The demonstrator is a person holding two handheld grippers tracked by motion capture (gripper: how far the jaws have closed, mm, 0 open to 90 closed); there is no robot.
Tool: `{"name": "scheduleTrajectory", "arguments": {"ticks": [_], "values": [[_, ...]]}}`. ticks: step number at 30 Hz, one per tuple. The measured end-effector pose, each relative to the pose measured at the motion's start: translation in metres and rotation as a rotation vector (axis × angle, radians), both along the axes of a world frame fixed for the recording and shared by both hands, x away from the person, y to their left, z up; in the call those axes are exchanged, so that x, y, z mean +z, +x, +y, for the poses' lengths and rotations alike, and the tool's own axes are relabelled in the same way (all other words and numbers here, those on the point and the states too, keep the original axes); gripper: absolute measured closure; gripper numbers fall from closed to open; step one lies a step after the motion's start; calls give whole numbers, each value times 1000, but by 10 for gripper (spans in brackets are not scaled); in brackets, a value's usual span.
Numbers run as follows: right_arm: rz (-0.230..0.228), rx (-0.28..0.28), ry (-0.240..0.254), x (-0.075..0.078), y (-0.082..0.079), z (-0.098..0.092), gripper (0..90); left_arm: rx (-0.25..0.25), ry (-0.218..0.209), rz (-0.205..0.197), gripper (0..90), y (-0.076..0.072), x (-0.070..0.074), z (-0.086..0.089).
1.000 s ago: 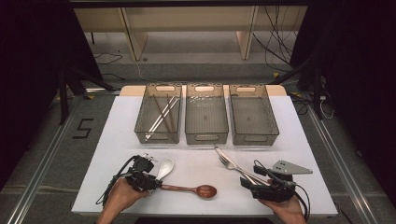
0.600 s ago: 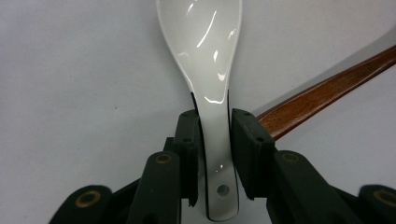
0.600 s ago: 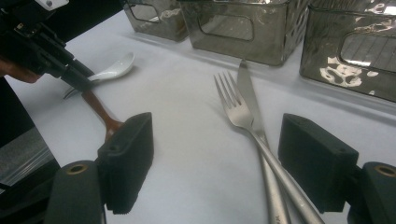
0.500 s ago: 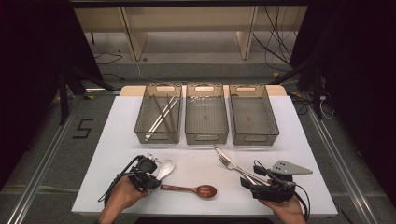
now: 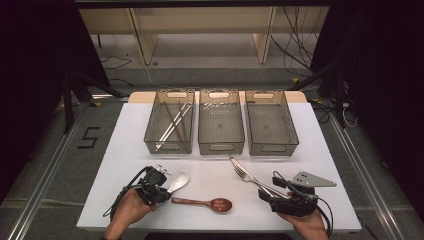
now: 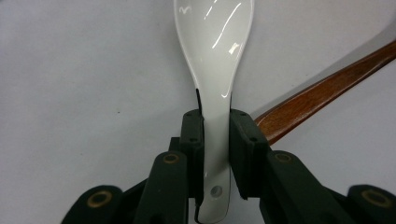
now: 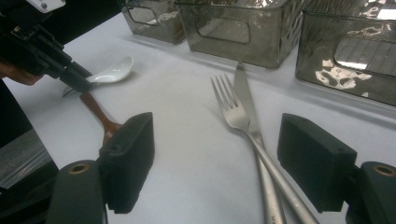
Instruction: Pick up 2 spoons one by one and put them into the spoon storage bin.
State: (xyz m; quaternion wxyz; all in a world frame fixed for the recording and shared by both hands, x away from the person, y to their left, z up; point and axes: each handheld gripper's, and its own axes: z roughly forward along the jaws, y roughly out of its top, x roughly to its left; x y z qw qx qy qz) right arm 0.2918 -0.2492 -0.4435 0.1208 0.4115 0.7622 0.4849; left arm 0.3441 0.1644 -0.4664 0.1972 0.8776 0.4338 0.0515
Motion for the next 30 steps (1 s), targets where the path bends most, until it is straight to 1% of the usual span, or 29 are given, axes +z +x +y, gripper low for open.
{"name": "scheduleTrajectory", "arguments": {"ticks": [8, 11, 12, 19, 20, 23, 25, 30], "values": [[0, -5, 0, 0, 0, -1, 284, -8, -22, 5, 762, -1, 1, 1], [0, -6, 1, 0, 0, -1, 283, -1, -42, -8, 763, 0, 1, 2], [0, -5, 1, 0, 0, -1, 283, -6, -44, -9, 763, 1, 2, 3], [-1, -5, 4, 0, 0, -1, 283, 2, -62, -32, 763, 1, 6, 5], [-2, -5, 5, 0, 0, -1, 284, -4, -65, -39, 763, 1, 8, 5], [-3, -6, 7, 1, 0, -2, 283, 2, -82, -52, 763, 1, 12, 5], [-6, -8, 10, 1, 0, -2, 283, 6, -103, -63, 763, 2, 15, 6], [-6, -6, 12, 1, 0, -1, 281, 4, -138, -90, 763, 7, 23, 5]]}}
